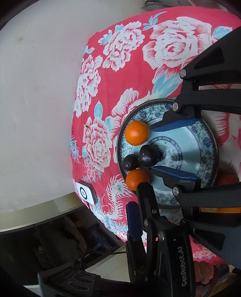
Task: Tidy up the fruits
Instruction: 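Release the plum on the plate with the right gripper while the left gripper releases the orange, then lift both grippers away from the plate toward the remaining fruits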
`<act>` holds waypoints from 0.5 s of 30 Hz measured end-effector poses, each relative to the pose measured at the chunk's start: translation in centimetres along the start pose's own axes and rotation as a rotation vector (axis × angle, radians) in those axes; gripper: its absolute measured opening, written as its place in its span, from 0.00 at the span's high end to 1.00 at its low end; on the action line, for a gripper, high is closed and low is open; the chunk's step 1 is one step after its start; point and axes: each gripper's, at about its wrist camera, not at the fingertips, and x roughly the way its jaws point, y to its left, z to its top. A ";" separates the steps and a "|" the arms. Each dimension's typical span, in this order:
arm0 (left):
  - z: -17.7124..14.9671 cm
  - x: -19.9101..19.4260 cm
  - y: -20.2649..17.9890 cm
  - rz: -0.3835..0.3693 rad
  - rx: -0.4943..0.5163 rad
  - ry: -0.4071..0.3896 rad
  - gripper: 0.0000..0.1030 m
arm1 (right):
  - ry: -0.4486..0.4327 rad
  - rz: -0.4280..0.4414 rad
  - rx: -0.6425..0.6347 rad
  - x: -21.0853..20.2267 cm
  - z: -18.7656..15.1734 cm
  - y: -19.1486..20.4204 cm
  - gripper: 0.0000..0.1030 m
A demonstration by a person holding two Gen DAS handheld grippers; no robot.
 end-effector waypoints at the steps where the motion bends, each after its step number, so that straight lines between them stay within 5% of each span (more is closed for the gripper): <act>1: -0.1 -0.2 0.0 0.003 0.001 -0.004 0.51 | -0.003 -0.001 0.005 -0.2 -0.1 0.0 0.62; 15: -1.8 -4.3 0.0 0.036 -0.010 -0.059 0.51 | -0.036 -0.020 0.038 -3.6 -1.6 0.6 0.61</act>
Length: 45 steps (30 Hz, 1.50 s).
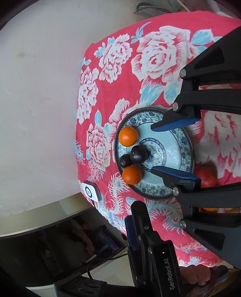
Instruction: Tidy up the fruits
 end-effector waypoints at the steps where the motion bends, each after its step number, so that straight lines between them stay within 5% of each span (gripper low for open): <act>1: -0.1 -0.3 0.0 0.002 -0.001 -0.003 0.51 | -0.001 -0.001 0.000 -0.3 -0.1 0.2 0.61; 26: -6.5 -6.4 1.1 0.058 -0.052 0.021 0.51 | -0.006 -0.005 -0.006 -5.8 -5.0 3.2 0.61; 45: -8.9 -5.1 0.7 0.052 -0.032 0.063 0.51 | 0.092 0.044 0.009 -4.0 -8.5 4.6 0.61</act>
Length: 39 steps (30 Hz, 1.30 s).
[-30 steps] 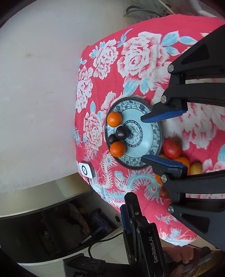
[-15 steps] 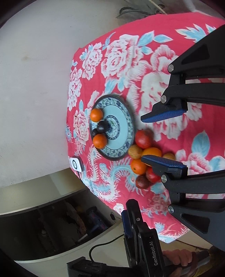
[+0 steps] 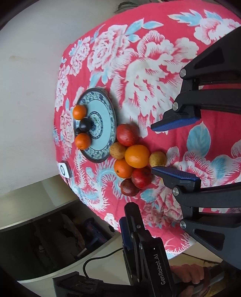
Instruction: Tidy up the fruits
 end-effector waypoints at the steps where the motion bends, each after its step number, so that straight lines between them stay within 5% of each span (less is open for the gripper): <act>1: 0.0 0.2 0.0 -0.005 -0.002 0.001 0.51 | 0.004 0.005 0.003 0.2 0.0 -0.1 0.61; 24: 0.1 2.8 1.0 -0.102 -0.135 0.003 0.51 | 0.028 0.034 -0.053 0.5 -0.3 1.2 0.61; 34: 0.1 2.6 1.0 -0.129 -0.128 0.000 0.73 | 0.027 0.047 -0.068 0.6 -0.2 1.6 0.61; 39: 0.0 2.2 1.2 -0.138 -0.130 -0.002 0.73 | 0.027 0.047 -0.069 0.7 -0.2 1.6 0.61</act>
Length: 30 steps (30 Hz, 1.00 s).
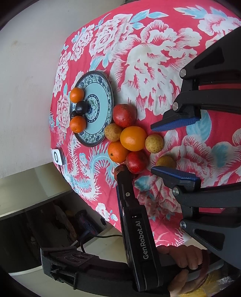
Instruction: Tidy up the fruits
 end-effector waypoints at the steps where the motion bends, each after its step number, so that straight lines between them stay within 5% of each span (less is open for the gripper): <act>1: 0.0 -0.1 0.0 0.000 0.003 -0.001 0.73 | 0.000 0.000 0.001 0.0 0.0 0.0 0.61; 30: -0.1 0.5 0.4 -0.003 -0.016 0.017 0.67 | -0.008 0.020 0.022 -0.1 -0.1 -0.1 0.61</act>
